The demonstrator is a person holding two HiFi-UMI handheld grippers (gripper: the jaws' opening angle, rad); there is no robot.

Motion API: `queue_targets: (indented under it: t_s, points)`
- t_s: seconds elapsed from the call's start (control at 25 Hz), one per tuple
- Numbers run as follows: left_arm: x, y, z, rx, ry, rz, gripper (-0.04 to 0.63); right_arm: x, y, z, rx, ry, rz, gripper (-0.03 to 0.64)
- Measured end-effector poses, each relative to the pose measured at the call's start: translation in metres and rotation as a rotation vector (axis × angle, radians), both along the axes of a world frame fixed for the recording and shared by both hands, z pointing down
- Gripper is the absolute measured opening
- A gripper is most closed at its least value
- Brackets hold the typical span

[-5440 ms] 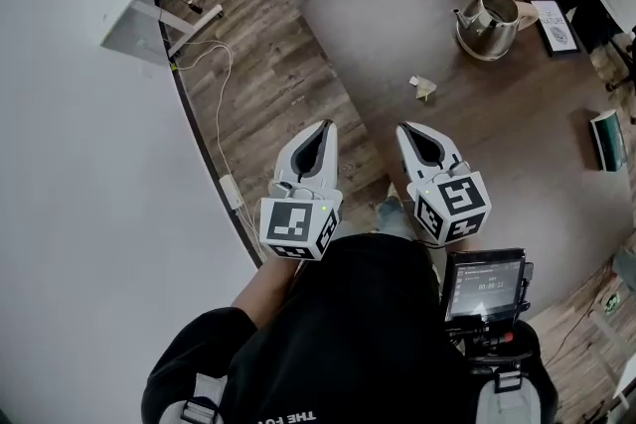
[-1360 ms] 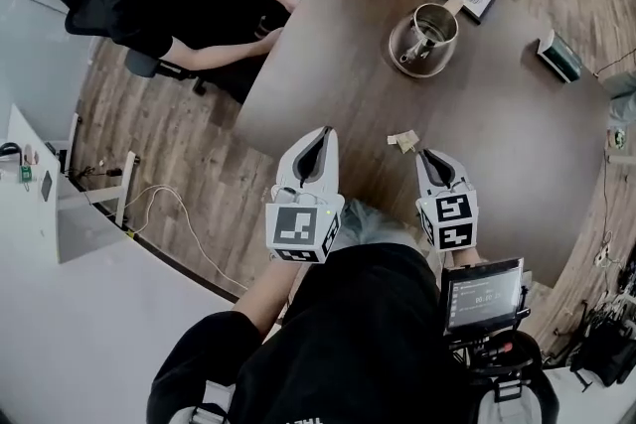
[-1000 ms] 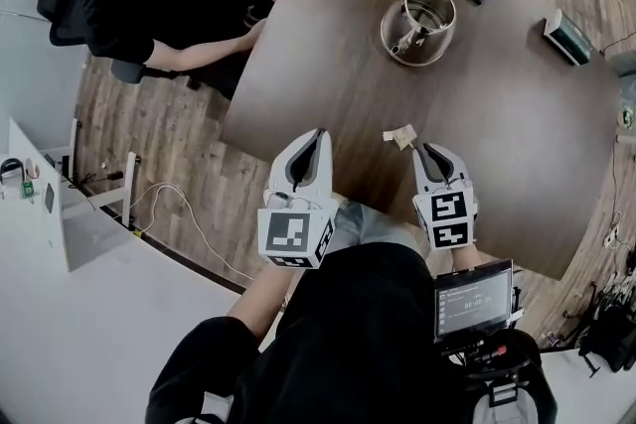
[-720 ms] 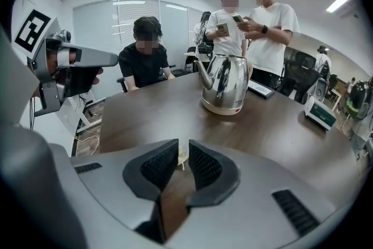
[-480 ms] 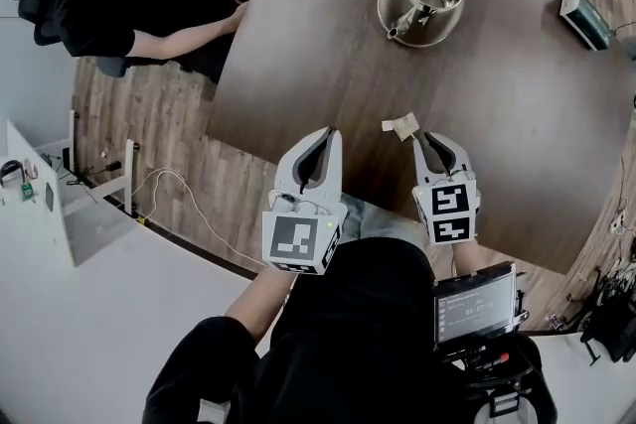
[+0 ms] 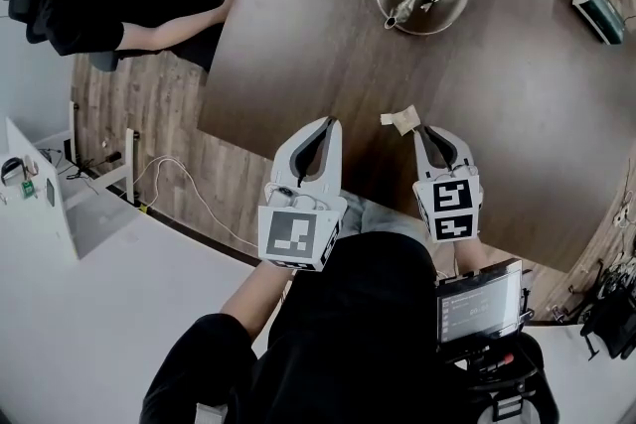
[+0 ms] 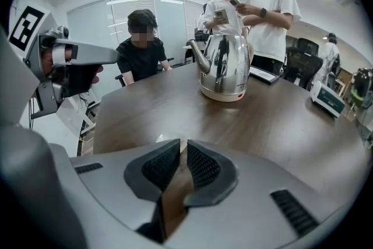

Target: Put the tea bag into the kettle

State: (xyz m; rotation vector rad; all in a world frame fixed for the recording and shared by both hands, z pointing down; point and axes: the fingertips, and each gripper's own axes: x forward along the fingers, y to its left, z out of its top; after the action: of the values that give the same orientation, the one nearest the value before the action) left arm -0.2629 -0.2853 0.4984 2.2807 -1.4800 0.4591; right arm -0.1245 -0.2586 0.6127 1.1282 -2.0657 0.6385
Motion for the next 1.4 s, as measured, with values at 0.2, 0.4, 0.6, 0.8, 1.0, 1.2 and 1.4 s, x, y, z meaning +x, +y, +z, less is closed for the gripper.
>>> queue_targets:
  t_s: [0.2,0.4,0.6,0.8,1.0,1.2,1.4]
  points:
    - [0.005,-0.007,0.011,-0.016,-0.004,-0.001,0.003,0.001,-0.008,0.009,-0.005,-0.011,-0.007,0.043]
    - [0.005,-0.007,0.009,-0.018,-0.001,0.002,0.002,-0.001,-0.006,0.01,-0.018,-0.007,-0.007,0.04]
    - [0.004,-0.009,0.009,-0.015,-0.006,0.007,0.002,-0.002,-0.008,0.01,-0.018,-0.009,0.001,0.04]
    - [0.003,-0.012,0.007,-0.017,-0.009,0.011,0.002,-0.004,-0.01,0.007,-0.019,-0.018,0.008,0.04]
    - [0.003,-0.014,0.007,-0.017,-0.008,0.009,0.002,-0.006,-0.015,0.002,-0.015,-0.023,0.011,0.04]
    - [0.004,-0.013,0.005,-0.015,-0.006,0.008,0.002,-0.011,-0.017,-0.002,-0.008,-0.042,0.004,0.04]
    - [0.005,-0.013,0.002,-0.012,-0.008,0.012,0.002,-0.008,-0.019,-0.002,-0.011,-0.031,0.023,0.04]
